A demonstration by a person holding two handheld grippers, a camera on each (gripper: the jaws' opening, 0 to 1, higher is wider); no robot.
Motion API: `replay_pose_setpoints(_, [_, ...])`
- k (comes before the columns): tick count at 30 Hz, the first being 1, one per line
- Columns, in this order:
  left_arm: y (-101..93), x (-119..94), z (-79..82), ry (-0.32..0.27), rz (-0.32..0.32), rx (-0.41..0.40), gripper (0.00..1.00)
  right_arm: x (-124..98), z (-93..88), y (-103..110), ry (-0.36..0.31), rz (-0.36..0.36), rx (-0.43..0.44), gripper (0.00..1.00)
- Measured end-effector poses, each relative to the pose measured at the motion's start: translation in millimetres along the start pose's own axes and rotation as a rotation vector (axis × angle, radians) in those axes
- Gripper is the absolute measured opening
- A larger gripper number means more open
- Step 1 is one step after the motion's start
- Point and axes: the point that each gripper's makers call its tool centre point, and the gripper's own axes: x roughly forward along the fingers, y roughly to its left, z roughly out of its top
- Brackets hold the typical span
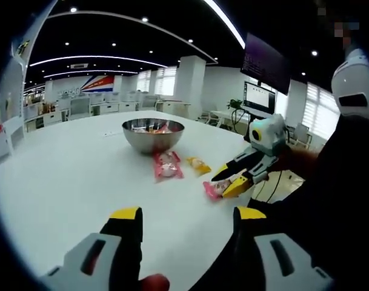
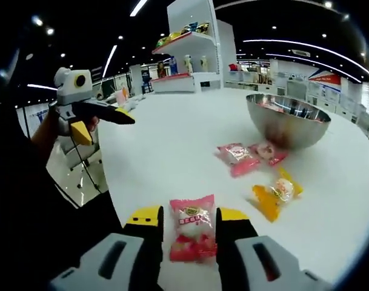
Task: Pick up the marshmallows scattered on the table and place them into the bowl on the table
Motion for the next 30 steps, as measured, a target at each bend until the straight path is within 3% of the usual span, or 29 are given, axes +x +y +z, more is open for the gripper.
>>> replay_pose_setpoints(13, [2.2, 3, 0.6, 0.005, -0.002, -0.004, 0.60, 3, -4.0, -7, 0.003, -0.021, -0.064, 0.26])
replay_pose_setpoints(30, [3.6, 12, 4.0, 0.017, -0.001, -0.003, 0.60, -3, 13.1, -24, -0.078, -0.008, -0.012, 0.22])
